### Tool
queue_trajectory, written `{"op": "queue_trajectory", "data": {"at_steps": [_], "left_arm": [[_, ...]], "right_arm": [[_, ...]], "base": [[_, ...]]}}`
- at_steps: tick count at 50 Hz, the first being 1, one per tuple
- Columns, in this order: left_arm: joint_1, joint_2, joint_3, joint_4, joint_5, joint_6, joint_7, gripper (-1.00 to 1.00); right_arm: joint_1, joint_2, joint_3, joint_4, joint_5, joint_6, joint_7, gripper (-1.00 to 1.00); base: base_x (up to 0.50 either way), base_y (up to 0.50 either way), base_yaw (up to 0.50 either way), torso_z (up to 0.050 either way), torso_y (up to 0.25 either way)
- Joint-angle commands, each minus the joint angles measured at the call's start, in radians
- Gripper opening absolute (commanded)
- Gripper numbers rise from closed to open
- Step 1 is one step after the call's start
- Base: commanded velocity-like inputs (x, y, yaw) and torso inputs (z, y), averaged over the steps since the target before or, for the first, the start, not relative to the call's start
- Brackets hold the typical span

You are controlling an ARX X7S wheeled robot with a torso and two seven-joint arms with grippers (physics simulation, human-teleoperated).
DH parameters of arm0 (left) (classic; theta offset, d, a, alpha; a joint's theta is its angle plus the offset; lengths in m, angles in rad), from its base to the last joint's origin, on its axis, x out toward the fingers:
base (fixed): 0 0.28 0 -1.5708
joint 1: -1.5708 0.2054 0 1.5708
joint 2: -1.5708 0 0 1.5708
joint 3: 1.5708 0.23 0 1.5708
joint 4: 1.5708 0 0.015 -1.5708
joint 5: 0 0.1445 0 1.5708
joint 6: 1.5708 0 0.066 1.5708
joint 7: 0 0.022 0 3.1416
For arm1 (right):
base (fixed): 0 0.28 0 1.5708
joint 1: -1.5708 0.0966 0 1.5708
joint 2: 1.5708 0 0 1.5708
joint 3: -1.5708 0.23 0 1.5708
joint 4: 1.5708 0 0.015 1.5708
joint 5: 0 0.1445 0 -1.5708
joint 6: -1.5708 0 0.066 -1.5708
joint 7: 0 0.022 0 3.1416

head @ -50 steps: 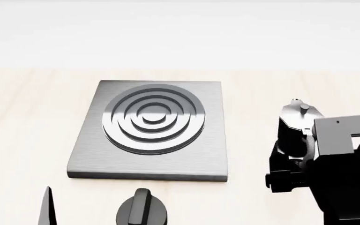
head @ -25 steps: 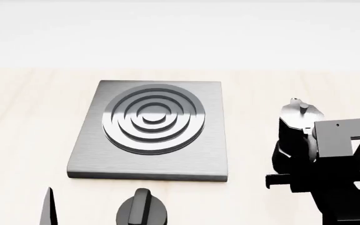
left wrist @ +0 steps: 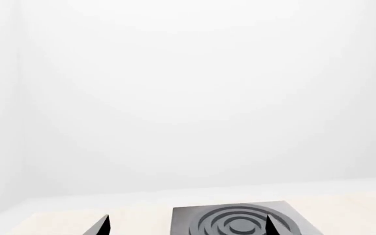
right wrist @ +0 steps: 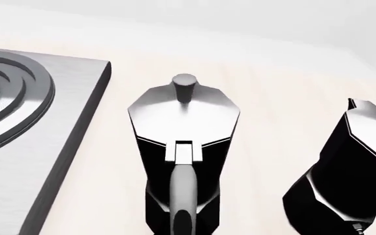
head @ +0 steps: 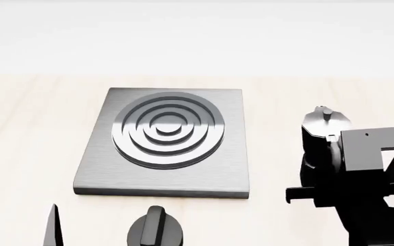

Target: Put both moka pots on the stove.

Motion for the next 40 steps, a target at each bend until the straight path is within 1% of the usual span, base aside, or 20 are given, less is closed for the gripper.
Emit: {"op": "queue_trajectory", "data": {"at_steps": [1,5,11,20,30,40], "left_arm": [[-0.003,-0.003,0.002,0.001,-0.004,-0.003,-0.004,1.0],[-0.003,-0.004,0.002,-0.006,-0.005,0.004,-0.004,1.0],[-0.005,-0.005,0.005,-0.005,-0.005,0.001,-0.006,1.0],[-0.008,-0.009,0.006,0.003,-0.009,-0.01,-0.008,1.0],[-0.006,-0.013,0.009,0.017,-0.008,-0.022,-0.015,1.0],[-0.003,-0.018,0.008,0.025,-0.012,-0.024,-0.018,1.0]], "right_arm": [[0.001,0.007,0.026,-0.117,-0.012,-0.003,0.023,-1.0],[-0.005,0.014,0.035,-0.191,-0.002,0.015,0.036,-1.0],[-0.007,0.019,0.036,-0.245,-0.001,0.026,0.048,-1.0],[-0.012,0.012,0.034,-0.329,0.007,0.007,0.051,-1.0],[0.007,-0.019,0.032,-0.344,-0.002,-0.068,0.055,-1.0],[0.065,-0.074,0.0,-0.295,-0.011,-0.094,0.052,-1.0]], "base": [[0.0,0.0,0.0,0.0,0.0],[0.0,0.0,0.0,0.0,0.003],[0.0,0.0,0.0,0.0,0.0],[0.0,0.0,0.0,0.0,0.001],[0.0,0.0,0.0,0.0,0.001],[0.0,0.0,0.0,0.0,0.001]]}}
